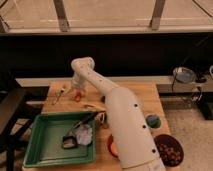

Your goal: Place pepper in plastic cup

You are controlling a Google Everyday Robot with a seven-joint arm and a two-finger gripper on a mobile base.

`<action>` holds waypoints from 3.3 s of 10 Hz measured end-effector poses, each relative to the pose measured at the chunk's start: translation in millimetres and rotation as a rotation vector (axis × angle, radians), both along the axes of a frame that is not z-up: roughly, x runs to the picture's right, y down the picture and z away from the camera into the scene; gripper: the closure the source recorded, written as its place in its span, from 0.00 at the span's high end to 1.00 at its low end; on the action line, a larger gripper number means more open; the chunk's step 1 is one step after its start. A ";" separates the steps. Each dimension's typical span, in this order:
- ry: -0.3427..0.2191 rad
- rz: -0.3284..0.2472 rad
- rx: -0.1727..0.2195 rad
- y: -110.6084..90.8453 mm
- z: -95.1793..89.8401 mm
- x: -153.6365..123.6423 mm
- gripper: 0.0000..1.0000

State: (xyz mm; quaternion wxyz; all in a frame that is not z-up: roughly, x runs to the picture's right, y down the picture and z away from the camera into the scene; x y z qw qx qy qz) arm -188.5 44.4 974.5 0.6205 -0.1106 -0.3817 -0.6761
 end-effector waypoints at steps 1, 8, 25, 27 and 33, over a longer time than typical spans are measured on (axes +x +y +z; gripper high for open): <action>-0.007 -0.010 -0.004 2.4 0.5 -0.2 0.70; -0.012 -0.024 -0.002 2.6 -2.4 -0.5 0.02; 0.340 0.363 -0.084 57.2 -223.4 189.5 0.00; 0.380 0.393 -0.122 72.8 -234.9 204.6 0.00; 0.377 0.393 -0.121 71.6 -234.8 203.0 0.00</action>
